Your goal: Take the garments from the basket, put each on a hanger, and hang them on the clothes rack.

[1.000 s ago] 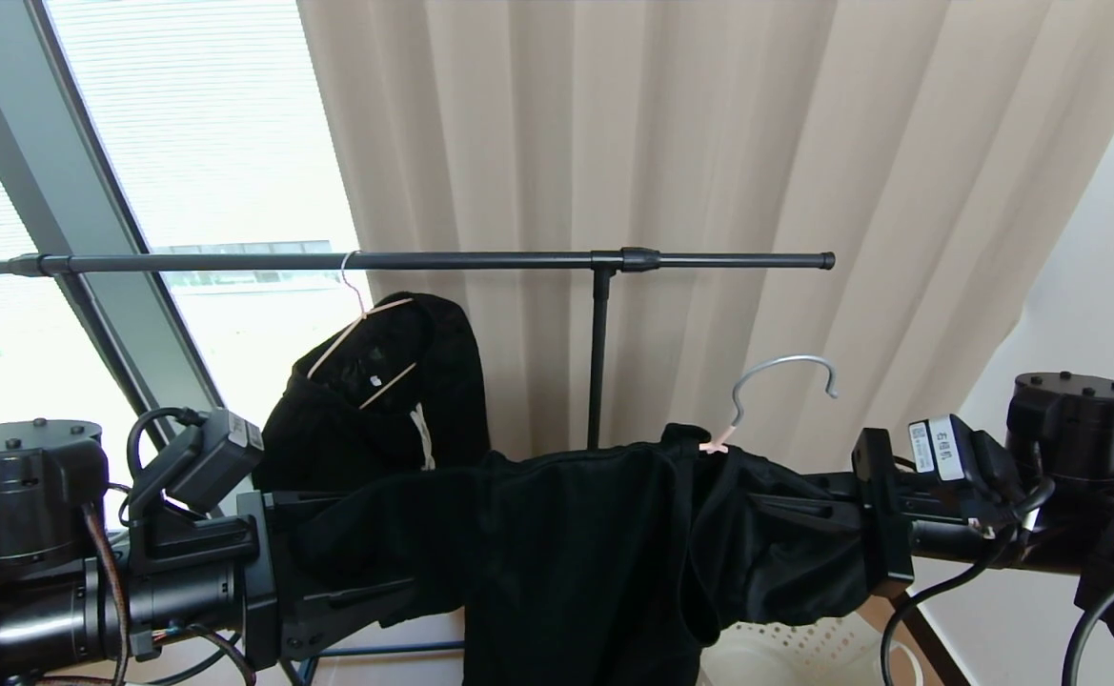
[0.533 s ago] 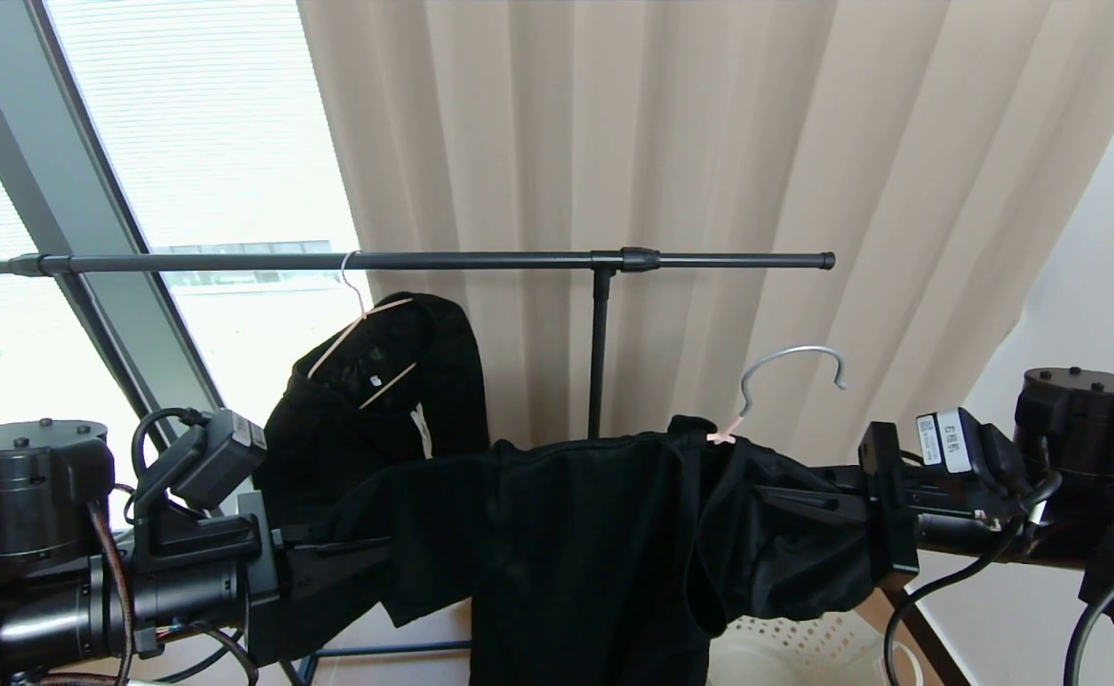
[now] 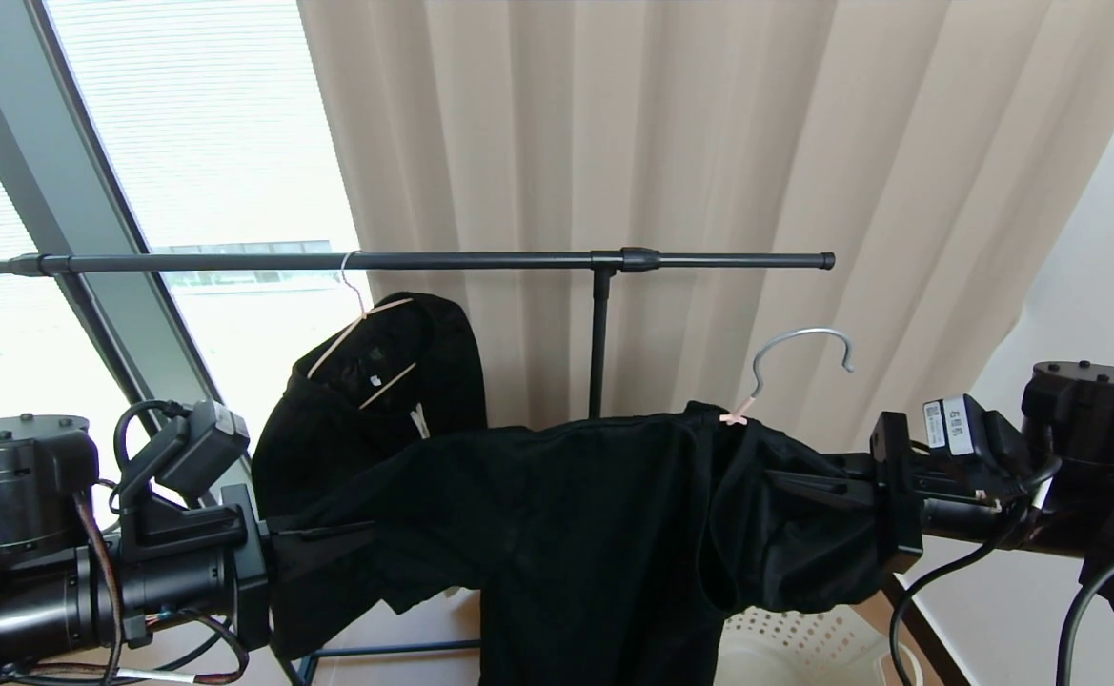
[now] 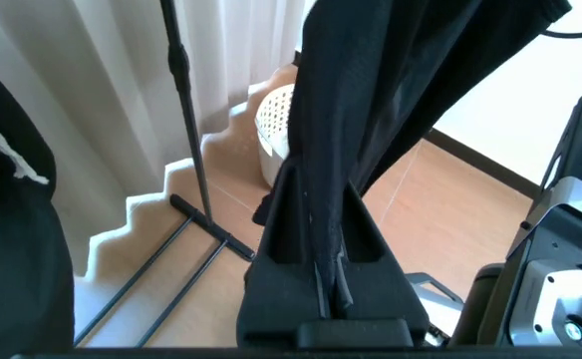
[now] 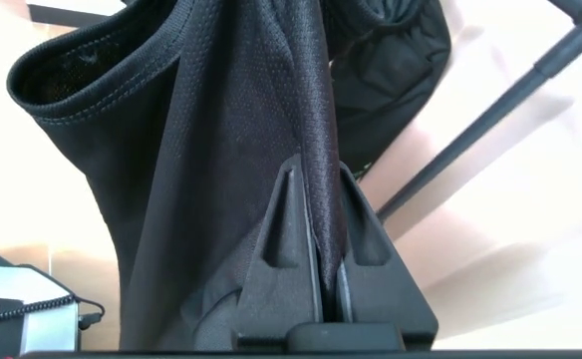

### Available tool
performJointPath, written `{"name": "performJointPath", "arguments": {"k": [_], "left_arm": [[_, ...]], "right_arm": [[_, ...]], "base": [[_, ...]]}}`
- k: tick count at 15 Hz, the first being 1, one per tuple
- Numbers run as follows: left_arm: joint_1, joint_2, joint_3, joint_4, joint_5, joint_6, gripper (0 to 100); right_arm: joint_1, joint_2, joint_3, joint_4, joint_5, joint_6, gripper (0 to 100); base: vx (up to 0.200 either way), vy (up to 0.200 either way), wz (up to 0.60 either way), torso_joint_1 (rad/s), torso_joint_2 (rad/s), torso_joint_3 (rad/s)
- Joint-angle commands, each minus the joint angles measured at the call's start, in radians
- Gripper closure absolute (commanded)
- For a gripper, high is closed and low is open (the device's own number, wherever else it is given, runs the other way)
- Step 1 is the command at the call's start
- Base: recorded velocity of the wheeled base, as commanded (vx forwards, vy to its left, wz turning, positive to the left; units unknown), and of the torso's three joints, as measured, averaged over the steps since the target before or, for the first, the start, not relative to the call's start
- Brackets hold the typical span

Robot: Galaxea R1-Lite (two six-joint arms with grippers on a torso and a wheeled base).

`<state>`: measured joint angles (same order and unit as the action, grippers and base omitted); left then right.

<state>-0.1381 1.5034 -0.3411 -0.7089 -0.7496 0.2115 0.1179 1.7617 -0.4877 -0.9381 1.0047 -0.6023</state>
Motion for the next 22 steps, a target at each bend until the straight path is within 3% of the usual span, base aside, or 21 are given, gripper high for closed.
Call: {"name": "performJointPath", "arguments": {"k": [1, 3, 11, 22], "left_arm": [[0.031, 0.0, -0.001, -0.012, -0.001, 0.003, 100], [0.061, 0.006, 0.008, -0.061, -0.004, 0.017, 100], [0.176, 0.011, 0.001, -0.063, -0.102, 0.049, 100], [0.196, 0.031, 0.001, -0.064, -0.102, 0.077, 100]], "right_arm": [[-0.018, 0.009, -0.008, 0.001, 0.008, -0.001, 100], [-0.032, 0.012, -0.015, 0.002, 0.012, -0.001, 100], [-0.083, 0.03, -0.038, 0.008, 0.029, -0.001, 100], [-0.142, 0.028, -0.057, 0.008, 0.058, -0.001, 100]], "base": [[0.0, 0.0, 0.0, 0.0, 0.0, 0.0], [0.0, 0.0, 0.0, 0.0, 0.0, 0.0], [0.0, 0.0, 0.0, 0.0, 0.0, 0.0], [0.0, 0.0, 0.0, 0.0, 0.0, 0.0]]}}
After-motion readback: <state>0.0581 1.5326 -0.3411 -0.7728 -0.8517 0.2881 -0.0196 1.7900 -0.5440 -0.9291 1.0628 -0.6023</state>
